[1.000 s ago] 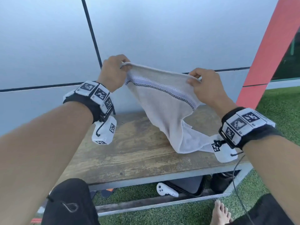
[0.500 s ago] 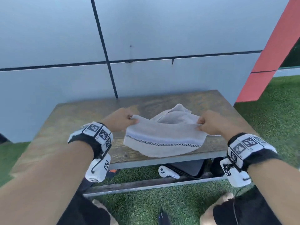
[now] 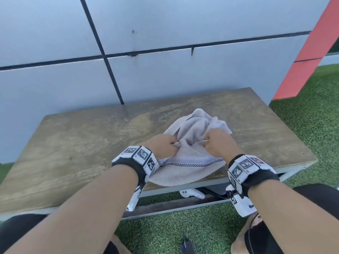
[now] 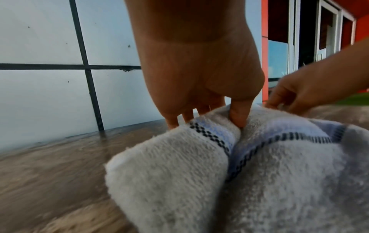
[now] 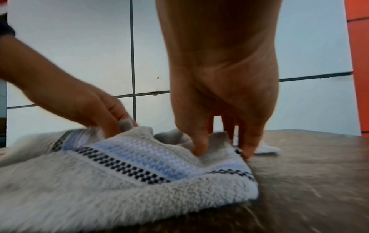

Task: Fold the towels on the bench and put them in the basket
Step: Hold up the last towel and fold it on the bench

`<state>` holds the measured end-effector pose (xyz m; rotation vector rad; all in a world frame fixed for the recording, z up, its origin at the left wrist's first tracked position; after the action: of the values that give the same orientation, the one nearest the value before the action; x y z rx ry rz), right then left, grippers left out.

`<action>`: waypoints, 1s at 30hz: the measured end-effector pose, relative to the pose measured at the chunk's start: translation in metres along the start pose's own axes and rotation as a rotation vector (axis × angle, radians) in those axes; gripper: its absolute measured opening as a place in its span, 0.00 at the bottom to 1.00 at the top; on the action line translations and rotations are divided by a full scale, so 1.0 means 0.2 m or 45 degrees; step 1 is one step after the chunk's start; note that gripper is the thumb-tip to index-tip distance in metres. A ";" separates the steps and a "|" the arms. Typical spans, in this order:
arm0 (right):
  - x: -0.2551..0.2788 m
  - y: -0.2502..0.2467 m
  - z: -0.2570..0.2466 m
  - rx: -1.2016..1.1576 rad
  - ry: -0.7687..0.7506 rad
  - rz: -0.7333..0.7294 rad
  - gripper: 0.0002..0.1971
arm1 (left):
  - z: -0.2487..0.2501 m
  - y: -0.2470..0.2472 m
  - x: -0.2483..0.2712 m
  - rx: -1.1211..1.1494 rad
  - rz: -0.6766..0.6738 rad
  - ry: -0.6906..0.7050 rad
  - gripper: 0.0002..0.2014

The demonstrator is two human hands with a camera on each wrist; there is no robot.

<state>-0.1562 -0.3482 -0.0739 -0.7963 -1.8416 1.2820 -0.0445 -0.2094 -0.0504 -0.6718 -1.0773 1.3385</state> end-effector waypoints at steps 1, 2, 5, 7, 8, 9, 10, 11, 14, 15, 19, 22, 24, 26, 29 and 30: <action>0.00 0.03 -0.07 -0.024 -0.100 -0.109 0.08 | -0.03 0.01 0.02 0.022 0.000 -0.034 0.17; 0.00 0.06 -0.15 -0.039 -0.212 -0.207 0.09 | -0.06 0.00 0.04 0.046 0.028 -0.069 0.17; -0.03 0.03 -0.27 -0.074 -0.361 -0.236 0.10 | -0.13 -0.07 0.09 0.038 0.145 -0.122 0.14; -0.05 -0.03 -0.31 -0.104 -0.408 -0.100 0.16 | -0.20 -0.10 0.14 0.033 0.273 -0.147 0.10; -0.05 -0.04 -0.33 -0.145 -0.426 -0.084 0.14 | -0.23 -0.09 0.16 -0.003 0.290 -0.145 0.11; -0.03 -0.03 -0.36 -0.155 -0.452 -0.126 0.10 | -0.26 -0.05 0.17 -0.045 0.248 -0.130 0.11; -0.01 0.00 -0.40 -0.149 -0.513 -0.224 0.07 | -0.29 0.01 0.17 -0.057 0.209 -0.117 0.11; 0.03 0.04 -0.43 -0.128 -0.570 -0.305 0.08 | -0.32 0.05 0.17 -0.039 0.186 -0.119 0.11; 0.05 0.14 -0.51 -0.037 -0.636 -0.334 0.11 | -0.33 0.03 0.15 -0.003 0.302 0.009 0.13; 0.04 0.14 -0.53 0.008 -0.624 -0.316 0.11 | -0.31 0.00 0.14 0.019 0.304 0.047 0.15; -0.12 0.02 -0.66 0.130 -0.600 -0.209 0.10 | -0.35 -0.19 0.05 -0.001 0.293 0.058 0.17; -0.32 -0.32 -0.78 -0.002 -0.571 0.077 0.07 | -0.47 -0.58 -0.03 -0.068 0.552 -0.001 0.20; -0.43 -0.61 -0.83 -0.206 -0.519 0.292 0.06 | -0.51 -0.91 -0.03 -0.073 0.790 -0.055 0.22; -0.50 -0.86 -0.85 -0.370 -0.498 0.467 0.08 | -0.54 -1.20 0.01 -0.100 1.008 -0.093 0.24; -0.56 -1.14 -0.83 -0.535 -0.459 0.655 0.07 | -0.63 -1.49 0.14 -0.049 1.307 -0.142 0.25; -0.57 -1.20 -0.81 -0.578 -0.442 0.700 0.07 | -0.68 -1.54 0.19 -0.002 1.384 -0.205 0.23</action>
<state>0.0237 -0.4363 0.1654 -1.4788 -2.3369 1.4108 0.2049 -0.1964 0.1781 -1.2548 -0.8298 2.3360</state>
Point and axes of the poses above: each hand's wrist, its own x-axis away from the middle knuckle, its own y-axis out of the palm, z = x × y, the point moved 9 cm from there along -x, towards the middle knuckle, and after that the axes turned 14 degrees about y, right-handed, at the moved point
